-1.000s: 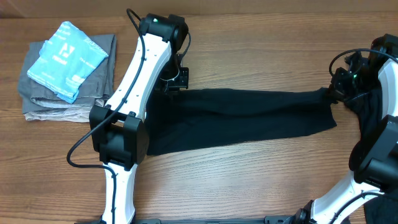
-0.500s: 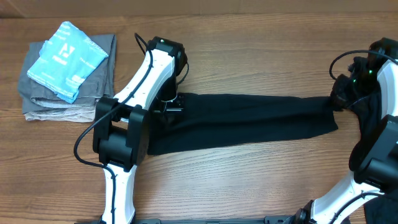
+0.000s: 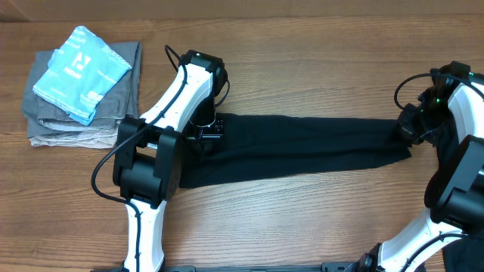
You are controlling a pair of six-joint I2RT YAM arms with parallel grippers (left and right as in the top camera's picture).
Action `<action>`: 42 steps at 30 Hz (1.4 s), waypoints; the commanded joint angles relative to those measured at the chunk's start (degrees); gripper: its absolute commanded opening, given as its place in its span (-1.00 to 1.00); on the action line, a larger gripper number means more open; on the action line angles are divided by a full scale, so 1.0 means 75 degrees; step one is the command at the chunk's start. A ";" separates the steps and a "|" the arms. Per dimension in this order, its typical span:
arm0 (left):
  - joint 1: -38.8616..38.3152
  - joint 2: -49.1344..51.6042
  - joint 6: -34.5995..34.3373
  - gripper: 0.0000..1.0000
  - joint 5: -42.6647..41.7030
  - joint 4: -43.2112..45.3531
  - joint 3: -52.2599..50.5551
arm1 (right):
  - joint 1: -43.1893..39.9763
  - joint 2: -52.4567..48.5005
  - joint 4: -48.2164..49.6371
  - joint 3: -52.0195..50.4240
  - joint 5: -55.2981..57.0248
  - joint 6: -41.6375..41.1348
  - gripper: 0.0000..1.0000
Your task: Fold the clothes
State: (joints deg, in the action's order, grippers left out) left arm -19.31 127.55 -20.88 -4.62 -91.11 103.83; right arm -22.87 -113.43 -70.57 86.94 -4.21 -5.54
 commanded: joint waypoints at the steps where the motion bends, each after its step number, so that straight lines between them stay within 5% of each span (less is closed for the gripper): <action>1: 0.0020 -0.0210 -0.0070 -0.92 0.0251 -0.0125 -0.0085 | -0.0047 0.0294 0.0000 -0.0055 0.0160 -0.0070 -0.91; 4: 0.0023 -0.0210 0.0117 -0.92 0.0245 -0.0289 -0.0085 | -0.0047 0.0294 -0.0029 -0.0055 0.0157 -0.0073 -0.87; 7: 0.0023 -0.0210 0.0169 -0.60 0.0245 -0.0370 -0.0085 | -0.0047 0.0294 -0.0029 -0.0055 0.0157 -0.0073 -0.74; 9: 0.0023 -0.0210 0.0251 0.10 0.0245 -0.0431 -0.0085 | -0.0047 0.0294 -0.0035 -0.0041 0.0152 -0.0073 0.05; 10: 0.0029 -0.0210 0.0312 0.40 0.0242 -0.0475 -0.0082 | -0.0047 0.0294 -0.0023 -0.0003 0.0119 -0.0073 0.22; 12: 0.0050 -0.0210 0.0405 0.47 0.0239 -0.0554 -0.0073 | -0.0047 0.0294 -0.0026 0.0239 -0.0286 -0.0067 0.33; 21: 0.0385 -0.0224 0.0417 0.08 -0.0574 -0.0769 0.1405 | 0.0114 0.0294 -0.2192 0.3174 -0.1658 0.0350 0.30; 22: 0.0376 -0.0224 0.0420 -0.05 -0.0691 -0.0766 0.1521 | 0.0172 0.0294 -0.2413 0.3302 -0.1655 0.0367 0.26; 25: 0.0207 -0.0221 0.0420 -0.92 -0.0731 -0.0761 0.1460 | 0.0361 0.0294 -0.2903 0.3264 -0.1655 0.0361 -0.13; 29: -0.0216 -0.0221 0.0411 -0.92 -0.0734 -0.0501 0.0775 | 0.0711 0.0294 -0.2894 0.2433 -0.1652 0.0364 -0.89; 42: -0.1049 -0.0221 -0.0050 -0.92 -0.0699 0.0982 -0.1078 | 0.1518 0.0294 -0.0446 -0.0828 -0.1682 0.0047 -0.92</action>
State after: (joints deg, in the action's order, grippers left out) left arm -27.20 126.96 -18.79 -9.89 -86.83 99.13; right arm -13.02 -111.61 -75.94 84.29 -16.29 -3.66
